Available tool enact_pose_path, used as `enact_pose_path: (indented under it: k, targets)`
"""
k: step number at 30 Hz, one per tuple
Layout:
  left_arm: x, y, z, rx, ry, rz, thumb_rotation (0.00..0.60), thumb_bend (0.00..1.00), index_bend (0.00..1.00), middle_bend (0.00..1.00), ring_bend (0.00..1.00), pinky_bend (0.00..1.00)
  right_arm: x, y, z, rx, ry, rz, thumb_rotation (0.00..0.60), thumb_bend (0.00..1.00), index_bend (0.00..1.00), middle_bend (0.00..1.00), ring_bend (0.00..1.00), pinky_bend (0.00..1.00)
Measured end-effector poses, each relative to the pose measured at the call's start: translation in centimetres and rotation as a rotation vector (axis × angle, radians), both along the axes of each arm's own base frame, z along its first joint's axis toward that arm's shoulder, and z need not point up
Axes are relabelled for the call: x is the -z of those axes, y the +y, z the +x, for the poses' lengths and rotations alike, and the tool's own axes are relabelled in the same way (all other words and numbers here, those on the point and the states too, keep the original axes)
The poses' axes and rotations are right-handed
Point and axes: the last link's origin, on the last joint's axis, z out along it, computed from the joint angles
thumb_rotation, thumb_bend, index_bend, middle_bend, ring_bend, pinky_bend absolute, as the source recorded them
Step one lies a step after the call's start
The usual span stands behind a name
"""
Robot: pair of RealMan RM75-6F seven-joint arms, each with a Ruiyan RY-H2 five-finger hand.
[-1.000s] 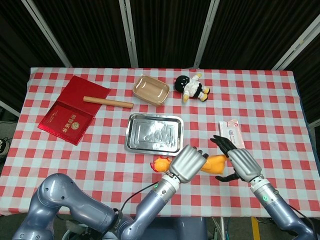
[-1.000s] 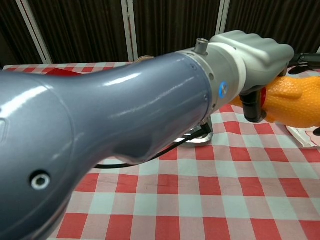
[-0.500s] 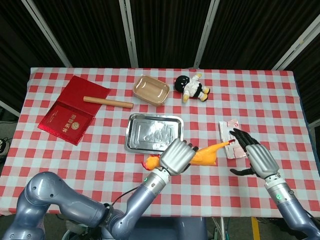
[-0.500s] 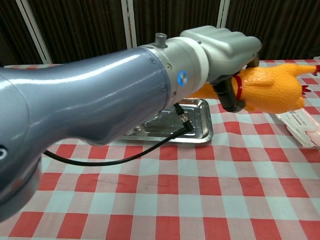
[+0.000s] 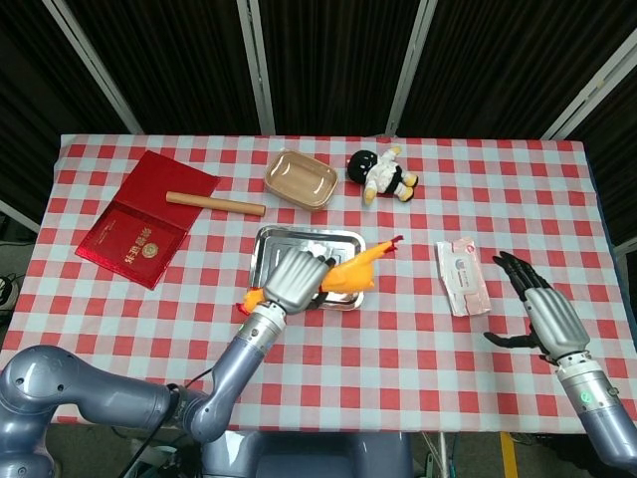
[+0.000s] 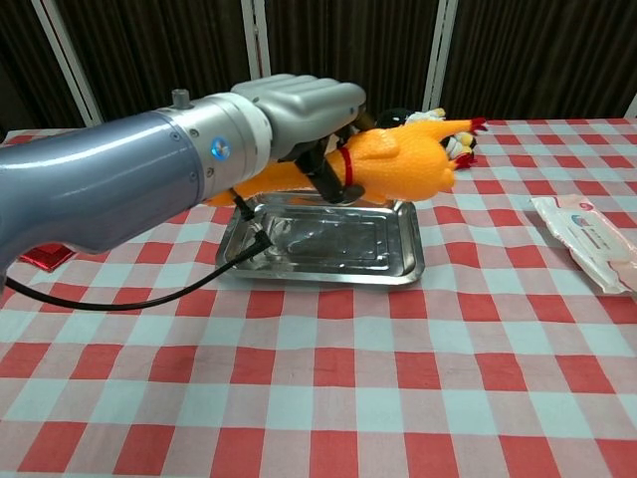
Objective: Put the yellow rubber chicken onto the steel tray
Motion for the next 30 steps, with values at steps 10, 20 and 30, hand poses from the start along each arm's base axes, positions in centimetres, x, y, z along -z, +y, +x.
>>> enact_pose_path:
  k: [10, 20, 30]
  targets:
    - [1.7, 3.5, -5.0, -0.104, 0.020, 0.036, 0.600, 0.48, 0.52, 0.58, 0.52, 0.63, 0.0, 0.0, -0.5, 0.004, -0.001, -0.012, 0.600, 0.09, 0.00, 0.00, 0.00, 0.17]
    - [3.9, 3.9, -6.6, -0.149, 0.005, 0.011, 0.600, 0.14, 0.07, 0.11, 0.10, 0.27, 0.0, 0.1, -0.8, 0.009, -0.011, -0.017, 0.600, 0.09, 0.00, 0.00, 0.00, 0.17]
    - [3.4, 3.8, -5.8, -0.134, -0.062, 0.012, 0.600, 0.05, 0.00, 0.00, 0.00, 0.05, -0.2, 0.3, -0.8, 0.007, -0.018, -0.021, 0.600, 0.09, 0.00, 0.00, 0.00, 0.17]
